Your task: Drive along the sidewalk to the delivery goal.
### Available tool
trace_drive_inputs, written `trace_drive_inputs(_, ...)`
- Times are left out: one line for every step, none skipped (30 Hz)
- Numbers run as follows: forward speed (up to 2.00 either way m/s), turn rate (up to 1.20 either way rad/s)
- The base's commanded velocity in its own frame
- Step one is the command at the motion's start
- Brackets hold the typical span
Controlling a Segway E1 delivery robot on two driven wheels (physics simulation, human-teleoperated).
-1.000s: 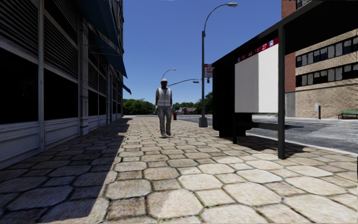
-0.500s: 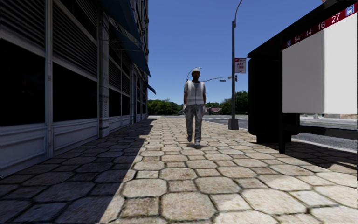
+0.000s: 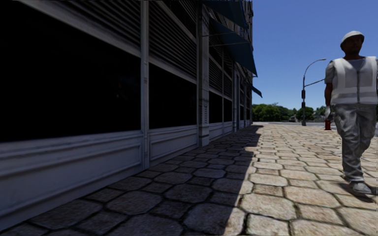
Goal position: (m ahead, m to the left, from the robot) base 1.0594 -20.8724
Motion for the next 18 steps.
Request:
trace_drive_inputs(1.93, 0.00)
trace_drive_inputs(2.00, 0.00)
trace_drive_inputs(2.00, 0.00)
trace_drive_inputs(2.00, -0.81)
trace_drive_inputs(2.00, -1.20)
trace_drive_inputs(2.00, -1.20)
trace_drive_inputs(2.00, -1.20)
trace_drive_inputs(2.00, -1.20)
trace_drive_inputs(2.00, -1.20)
trace_drive_inputs(2.00, -1.20)
trace_drive_inputs(2.00, -1.19)
trace_drive_inputs(2.00, -0.41)
trace_drive_inputs(2.00, -0.30)
trace_drive_inputs(2.00, -0.30)
trace_drive_inputs(2.00, -0.38)
trace_drive_inputs(2.00, -1.20)
trace_drive_inputs(2.00, -1.20)
trace_drive_inputs(2.00, -1.20)
